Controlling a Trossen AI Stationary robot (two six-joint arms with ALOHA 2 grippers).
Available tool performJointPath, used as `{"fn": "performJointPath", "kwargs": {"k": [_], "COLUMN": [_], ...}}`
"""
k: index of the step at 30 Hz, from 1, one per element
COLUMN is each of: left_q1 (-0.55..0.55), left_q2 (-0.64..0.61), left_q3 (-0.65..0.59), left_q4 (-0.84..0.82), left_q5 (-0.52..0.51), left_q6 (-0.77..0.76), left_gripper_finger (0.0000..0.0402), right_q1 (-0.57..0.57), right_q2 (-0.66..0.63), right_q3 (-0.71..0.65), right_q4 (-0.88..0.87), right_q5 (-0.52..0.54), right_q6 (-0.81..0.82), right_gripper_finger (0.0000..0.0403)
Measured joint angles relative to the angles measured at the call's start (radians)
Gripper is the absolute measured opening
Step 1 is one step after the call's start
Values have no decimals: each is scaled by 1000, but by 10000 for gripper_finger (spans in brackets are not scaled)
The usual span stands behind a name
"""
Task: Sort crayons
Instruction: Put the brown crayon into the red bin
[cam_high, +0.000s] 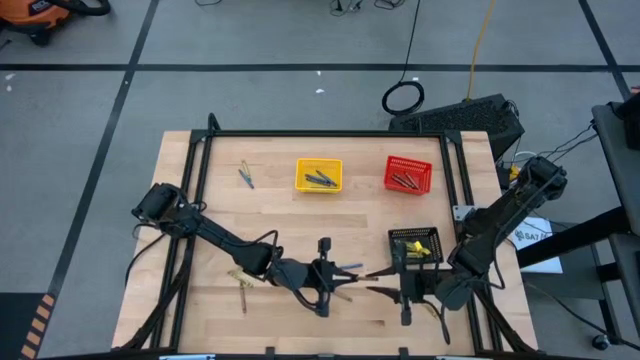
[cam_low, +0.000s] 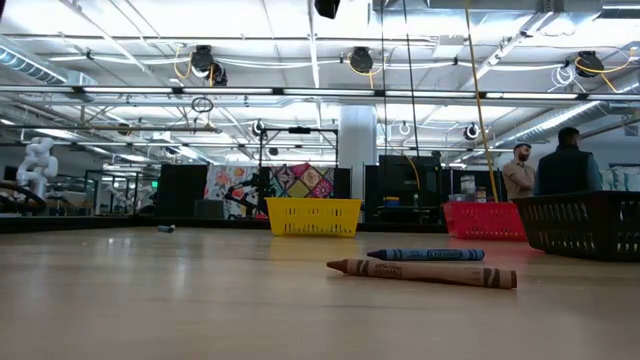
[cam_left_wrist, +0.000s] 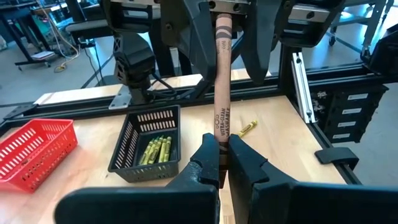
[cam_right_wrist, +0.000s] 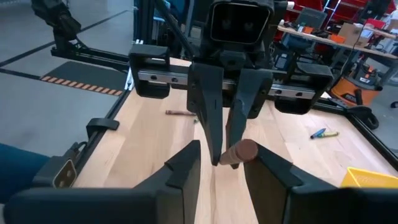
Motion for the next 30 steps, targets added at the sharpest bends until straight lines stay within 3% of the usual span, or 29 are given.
{"fn": "performJointPath", "kwargs": {"k": [11,20,30], "left_q1": [1,0,-1], "left_q2": [0,0,0], "left_q3": [0,0,0], "left_q4": [0,-1,-4], "left_q5": [0,0,2], "left_q6": [0,0,-1], "left_gripper_finger": [6,6,6], "right_q1": [-27,-27,-30], "right_q2": [0,0,0], "right_q3": [0,0,0], "right_q4": [7,6,6], "right_q5": [-3,-5,-54], "right_q6": [26,38,57], "right_gripper_finger": [103,10,5]}}
